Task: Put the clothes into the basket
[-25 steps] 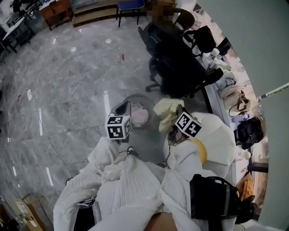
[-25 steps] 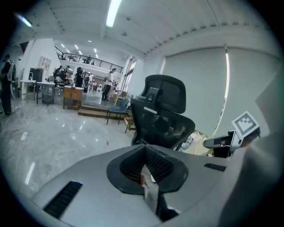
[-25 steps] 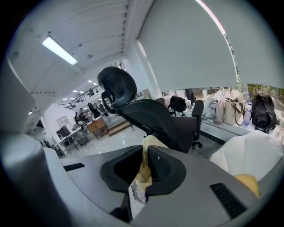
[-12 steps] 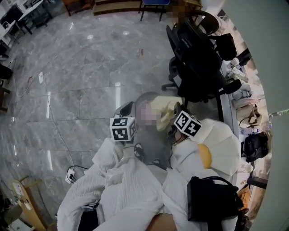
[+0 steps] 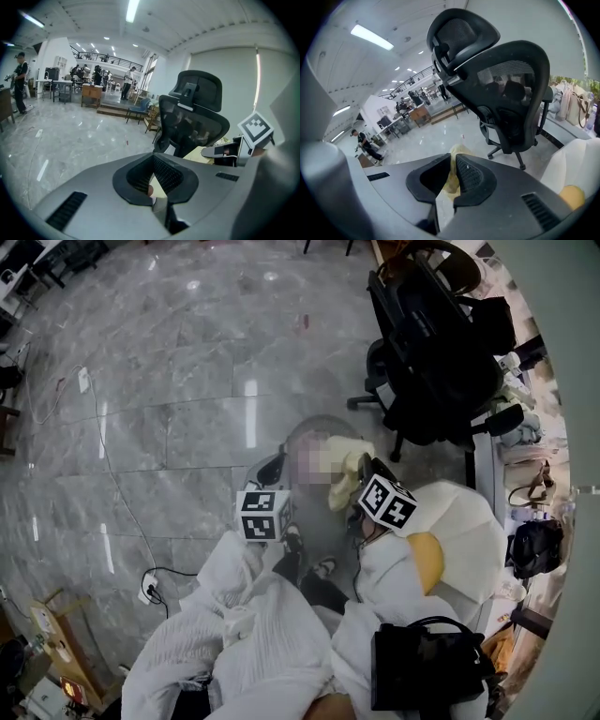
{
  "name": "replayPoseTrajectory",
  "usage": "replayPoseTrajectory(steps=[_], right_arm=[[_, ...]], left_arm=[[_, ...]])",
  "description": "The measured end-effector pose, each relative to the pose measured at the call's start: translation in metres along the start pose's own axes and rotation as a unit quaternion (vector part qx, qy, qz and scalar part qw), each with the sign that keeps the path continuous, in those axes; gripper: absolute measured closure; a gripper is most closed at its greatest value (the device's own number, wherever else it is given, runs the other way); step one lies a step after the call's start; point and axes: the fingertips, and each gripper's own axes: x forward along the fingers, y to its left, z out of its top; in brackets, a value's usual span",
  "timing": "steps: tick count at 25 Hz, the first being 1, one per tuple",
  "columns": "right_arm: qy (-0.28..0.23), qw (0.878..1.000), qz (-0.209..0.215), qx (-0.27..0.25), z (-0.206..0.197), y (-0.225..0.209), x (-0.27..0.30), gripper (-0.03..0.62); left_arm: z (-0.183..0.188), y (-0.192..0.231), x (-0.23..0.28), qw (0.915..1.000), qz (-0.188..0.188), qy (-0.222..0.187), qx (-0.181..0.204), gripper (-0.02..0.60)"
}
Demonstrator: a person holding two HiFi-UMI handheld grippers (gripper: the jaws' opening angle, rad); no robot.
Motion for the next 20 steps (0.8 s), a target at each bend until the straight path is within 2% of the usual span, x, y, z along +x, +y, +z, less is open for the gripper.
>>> replayPoseTrajectory(steps=[11,15,18,19,20], right_arm=[[0.052,0.998,-0.02,0.011,-0.058,-0.026,0.118,0.549],[0.072,0.997,-0.023,0.017,-0.075,-0.034,0.146,0.549],[0.083,0.995,-0.043,0.023,-0.085,-0.042,0.158,0.548],[0.085,0.995,-0.053,0.028,-0.088,-0.045,0.161,0.545],[0.084,0.994,-0.061,0.033,-0.091,-0.048,0.162,0.508]], left_arm=[[-0.034,0.025,0.093,0.9989,-0.023,0.04,0.008,0.575],[-0.045,0.031,0.115,0.9985,-0.023,0.05,0.002,0.575],[-0.051,0.036,0.122,0.9984,-0.019,0.054,-0.005,0.575],[-0.053,0.038,0.123,0.9984,-0.017,0.054,-0.007,0.575],[-0.054,0.041,0.125,0.9984,-0.016,0.054,-0.009,0.575]])
